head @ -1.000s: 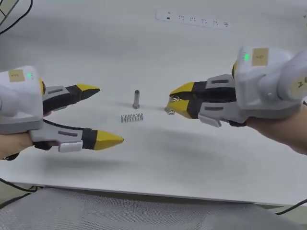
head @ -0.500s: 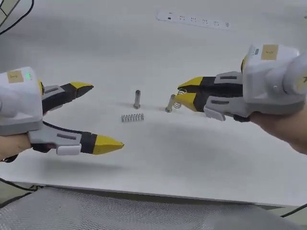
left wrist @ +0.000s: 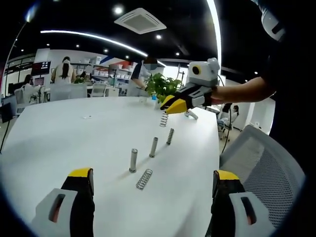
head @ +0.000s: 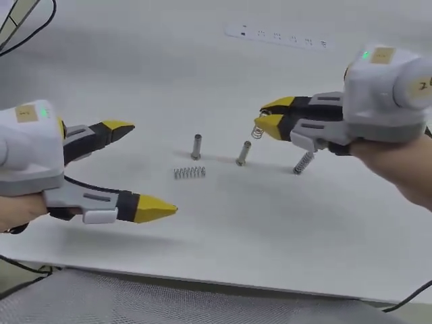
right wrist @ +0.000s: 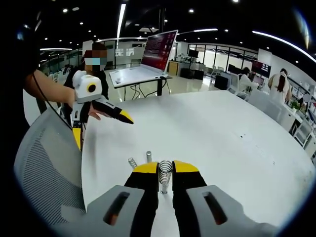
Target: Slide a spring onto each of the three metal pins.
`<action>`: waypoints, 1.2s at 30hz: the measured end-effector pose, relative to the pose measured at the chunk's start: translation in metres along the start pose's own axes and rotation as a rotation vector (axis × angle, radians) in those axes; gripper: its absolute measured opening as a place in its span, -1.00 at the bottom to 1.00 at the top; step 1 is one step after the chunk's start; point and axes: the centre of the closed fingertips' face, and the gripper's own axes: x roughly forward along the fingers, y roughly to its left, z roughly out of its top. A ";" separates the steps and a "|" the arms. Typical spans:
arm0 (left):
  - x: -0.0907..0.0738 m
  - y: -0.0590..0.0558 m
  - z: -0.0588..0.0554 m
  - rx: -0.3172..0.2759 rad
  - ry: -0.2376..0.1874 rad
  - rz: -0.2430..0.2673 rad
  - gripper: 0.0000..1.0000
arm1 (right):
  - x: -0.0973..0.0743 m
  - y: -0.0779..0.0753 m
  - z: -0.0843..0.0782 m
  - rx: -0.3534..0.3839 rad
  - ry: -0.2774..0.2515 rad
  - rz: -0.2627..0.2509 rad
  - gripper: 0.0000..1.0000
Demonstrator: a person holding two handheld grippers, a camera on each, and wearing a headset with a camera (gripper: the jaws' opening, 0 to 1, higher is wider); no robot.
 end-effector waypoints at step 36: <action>-0.001 0.002 0.002 -0.006 -0.017 0.017 0.96 | 0.017 -0.005 -0.018 0.064 0.056 0.006 -0.86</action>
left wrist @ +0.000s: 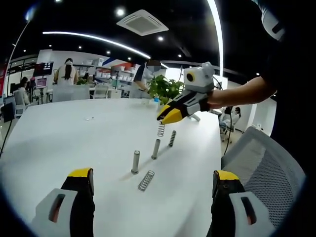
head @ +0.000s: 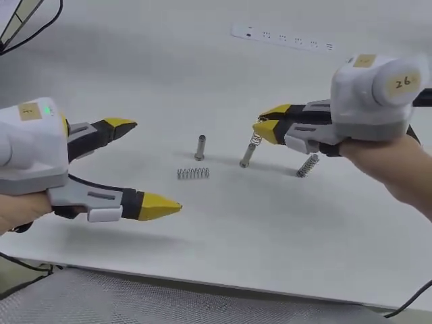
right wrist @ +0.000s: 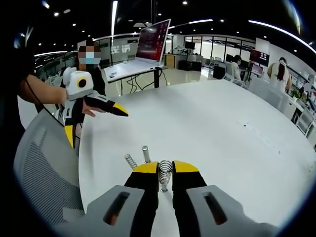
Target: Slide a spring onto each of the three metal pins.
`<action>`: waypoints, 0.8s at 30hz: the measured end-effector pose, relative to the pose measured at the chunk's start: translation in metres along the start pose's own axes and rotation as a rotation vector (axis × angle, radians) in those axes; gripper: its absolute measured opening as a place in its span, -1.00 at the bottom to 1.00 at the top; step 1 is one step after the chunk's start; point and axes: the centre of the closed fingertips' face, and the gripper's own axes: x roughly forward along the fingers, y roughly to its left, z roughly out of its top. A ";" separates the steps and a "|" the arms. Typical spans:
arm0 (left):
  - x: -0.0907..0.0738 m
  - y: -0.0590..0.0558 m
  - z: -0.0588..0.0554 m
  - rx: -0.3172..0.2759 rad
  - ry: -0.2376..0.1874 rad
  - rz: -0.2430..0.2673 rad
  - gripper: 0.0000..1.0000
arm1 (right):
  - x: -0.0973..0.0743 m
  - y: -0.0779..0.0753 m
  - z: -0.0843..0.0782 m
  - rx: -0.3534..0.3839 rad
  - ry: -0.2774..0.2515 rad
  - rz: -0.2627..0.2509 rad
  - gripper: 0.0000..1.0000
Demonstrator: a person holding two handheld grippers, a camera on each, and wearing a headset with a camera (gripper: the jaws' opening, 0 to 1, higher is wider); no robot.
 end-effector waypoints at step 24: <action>-0.002 0.002 -0.001 -0.011 -0.001 0.006 0.96 | 0.011 0.000 -0.012 0.023 0.026 0.005 -0.86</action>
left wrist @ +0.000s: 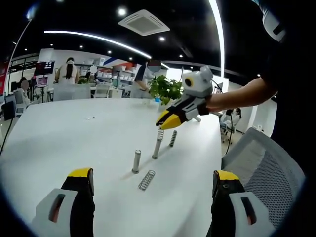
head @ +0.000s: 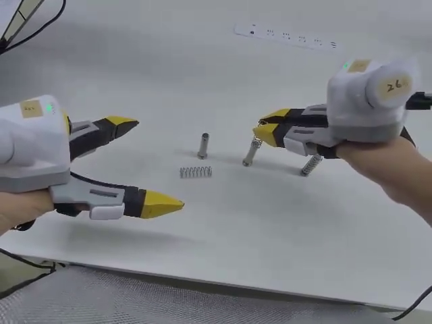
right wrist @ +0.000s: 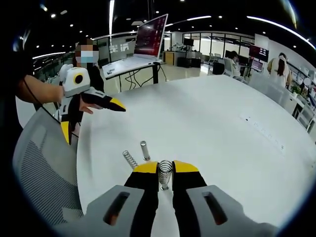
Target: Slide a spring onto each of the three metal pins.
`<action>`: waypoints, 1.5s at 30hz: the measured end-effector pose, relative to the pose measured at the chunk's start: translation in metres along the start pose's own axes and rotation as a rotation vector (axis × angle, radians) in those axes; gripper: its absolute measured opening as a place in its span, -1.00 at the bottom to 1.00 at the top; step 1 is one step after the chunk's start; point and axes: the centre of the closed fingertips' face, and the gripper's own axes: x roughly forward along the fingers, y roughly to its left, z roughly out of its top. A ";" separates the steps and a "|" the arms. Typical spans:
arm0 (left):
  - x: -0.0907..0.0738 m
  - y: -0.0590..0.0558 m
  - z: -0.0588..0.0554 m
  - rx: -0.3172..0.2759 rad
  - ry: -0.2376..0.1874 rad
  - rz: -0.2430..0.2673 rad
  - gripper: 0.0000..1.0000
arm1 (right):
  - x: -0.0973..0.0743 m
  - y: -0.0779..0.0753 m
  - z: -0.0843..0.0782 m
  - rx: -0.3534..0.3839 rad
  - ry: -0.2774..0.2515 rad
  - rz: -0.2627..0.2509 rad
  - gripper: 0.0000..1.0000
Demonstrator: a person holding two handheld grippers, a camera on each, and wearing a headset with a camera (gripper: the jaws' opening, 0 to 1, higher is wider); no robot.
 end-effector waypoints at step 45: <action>0.002 0.001 -0.003 -0.003 0.006 0.006 0.96 | 0.026 0.001 -0.039 -0.013 0.050 -0.012 -0.84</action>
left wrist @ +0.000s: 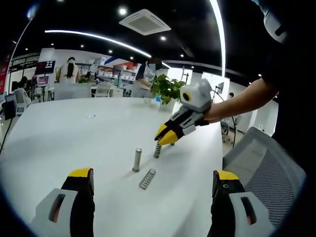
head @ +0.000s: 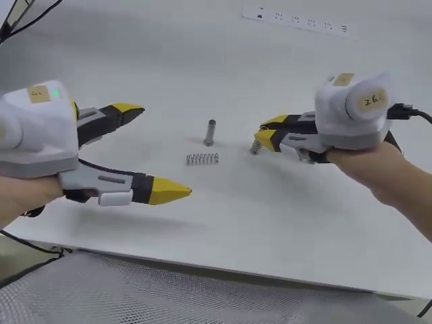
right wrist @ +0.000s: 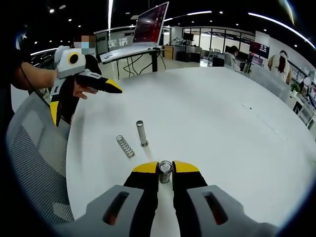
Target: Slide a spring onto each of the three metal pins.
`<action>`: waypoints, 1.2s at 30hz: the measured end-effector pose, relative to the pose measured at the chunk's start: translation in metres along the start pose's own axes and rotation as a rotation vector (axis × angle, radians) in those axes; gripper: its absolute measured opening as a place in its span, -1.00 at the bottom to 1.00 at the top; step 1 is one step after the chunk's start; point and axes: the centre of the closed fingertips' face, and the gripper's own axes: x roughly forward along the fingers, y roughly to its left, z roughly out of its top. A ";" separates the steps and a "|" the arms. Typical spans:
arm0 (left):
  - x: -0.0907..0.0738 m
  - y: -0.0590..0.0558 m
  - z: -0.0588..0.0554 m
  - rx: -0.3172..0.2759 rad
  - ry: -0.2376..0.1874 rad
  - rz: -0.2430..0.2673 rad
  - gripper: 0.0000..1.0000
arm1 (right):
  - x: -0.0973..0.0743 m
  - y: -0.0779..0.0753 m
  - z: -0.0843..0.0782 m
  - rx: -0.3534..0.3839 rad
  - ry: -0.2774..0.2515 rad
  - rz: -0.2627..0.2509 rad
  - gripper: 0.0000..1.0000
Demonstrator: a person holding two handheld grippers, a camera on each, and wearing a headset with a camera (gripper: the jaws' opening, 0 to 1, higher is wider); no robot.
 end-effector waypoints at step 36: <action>0.002 0.002 0.002 -0.008 0.003 -0.006 0.95 | 0.006 0.001 0.003 0.014 0.013 0.021 -0.59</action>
